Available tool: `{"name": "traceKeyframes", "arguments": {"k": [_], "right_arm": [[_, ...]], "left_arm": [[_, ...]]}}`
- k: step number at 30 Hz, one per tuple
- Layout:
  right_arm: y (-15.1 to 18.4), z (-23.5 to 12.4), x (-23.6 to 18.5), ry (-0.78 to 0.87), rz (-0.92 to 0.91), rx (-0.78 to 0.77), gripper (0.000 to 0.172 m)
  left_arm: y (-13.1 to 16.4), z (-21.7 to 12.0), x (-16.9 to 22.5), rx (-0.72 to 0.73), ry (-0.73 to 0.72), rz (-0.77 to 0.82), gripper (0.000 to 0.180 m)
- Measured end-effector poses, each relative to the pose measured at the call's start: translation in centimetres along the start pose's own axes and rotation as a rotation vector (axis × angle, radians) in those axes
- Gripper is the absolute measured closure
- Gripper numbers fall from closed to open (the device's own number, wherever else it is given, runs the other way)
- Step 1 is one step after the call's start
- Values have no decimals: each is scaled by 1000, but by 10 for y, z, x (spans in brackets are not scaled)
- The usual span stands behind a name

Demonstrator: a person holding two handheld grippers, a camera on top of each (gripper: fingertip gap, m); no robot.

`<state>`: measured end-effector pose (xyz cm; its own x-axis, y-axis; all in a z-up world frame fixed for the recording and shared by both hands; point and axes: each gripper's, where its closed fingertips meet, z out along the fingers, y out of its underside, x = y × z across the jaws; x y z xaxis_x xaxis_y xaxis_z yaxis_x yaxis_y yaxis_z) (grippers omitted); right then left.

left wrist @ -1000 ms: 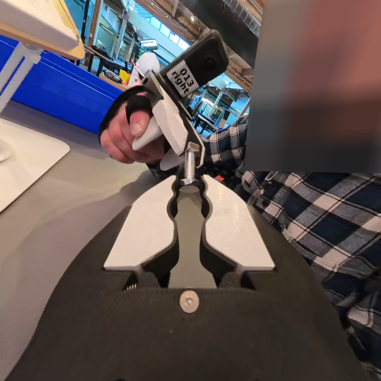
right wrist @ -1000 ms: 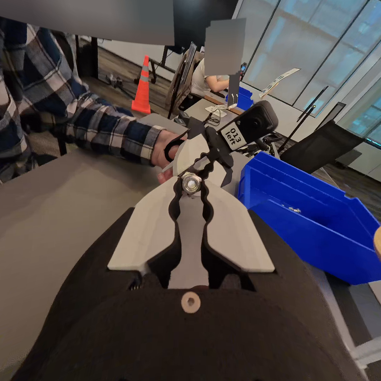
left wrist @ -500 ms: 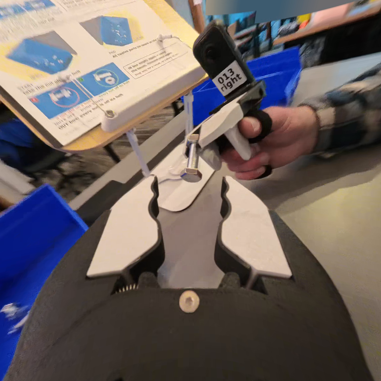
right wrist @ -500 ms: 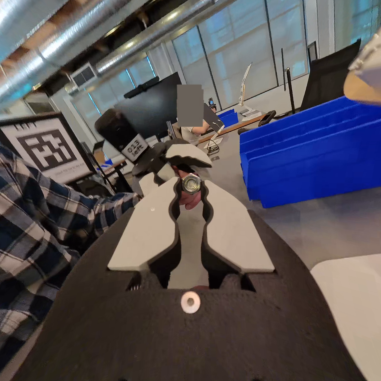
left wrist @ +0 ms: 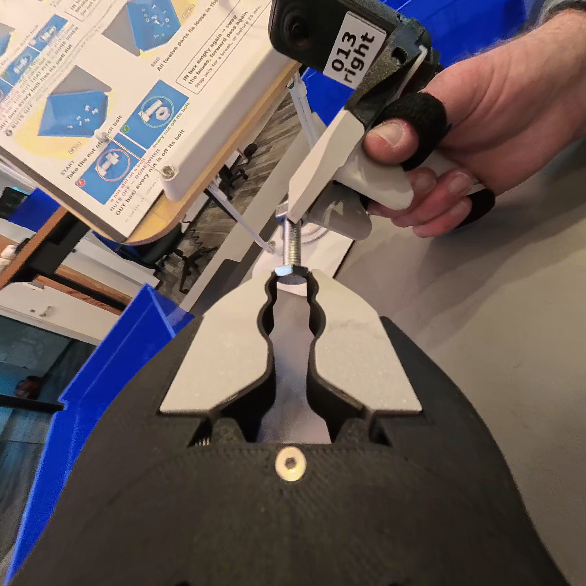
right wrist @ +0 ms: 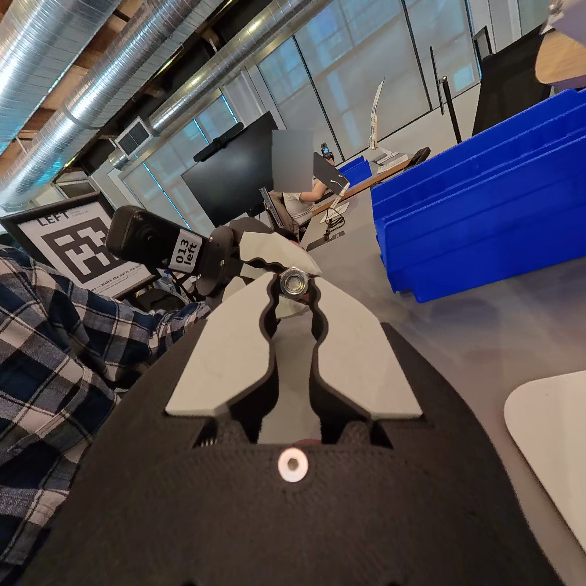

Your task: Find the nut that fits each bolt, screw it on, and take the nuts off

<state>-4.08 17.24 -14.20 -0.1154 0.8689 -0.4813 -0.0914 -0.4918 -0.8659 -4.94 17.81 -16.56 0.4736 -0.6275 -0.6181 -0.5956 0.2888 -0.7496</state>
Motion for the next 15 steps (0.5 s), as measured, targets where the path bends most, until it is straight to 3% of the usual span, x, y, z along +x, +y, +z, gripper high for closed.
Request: {"name": "traceKeyframes", "arguments": {"k": [3, 6, 11, 13, 15], "right_arm": [[2, 0, -1, 5, -39, -21, 154], [2, 0, -7, 3, -164, -58, 154], [8, 5, -41, -26, -592, -234, 153], [13, 7, -49, 0, -796, -311, 153], [14, 5, -52, -12, -848, -342, 153]], "left_arm": [[0, -1, 3, 3, 61, -71, 163], [-6, -4, 11, 69, 250, -333, 163], [-33, -37, 35, 266, 896, -921, 163], [-36, -44, 36, 313, 973, -981, 163], [-39, -46, 39, 316, 1007, -983, 163]]}}
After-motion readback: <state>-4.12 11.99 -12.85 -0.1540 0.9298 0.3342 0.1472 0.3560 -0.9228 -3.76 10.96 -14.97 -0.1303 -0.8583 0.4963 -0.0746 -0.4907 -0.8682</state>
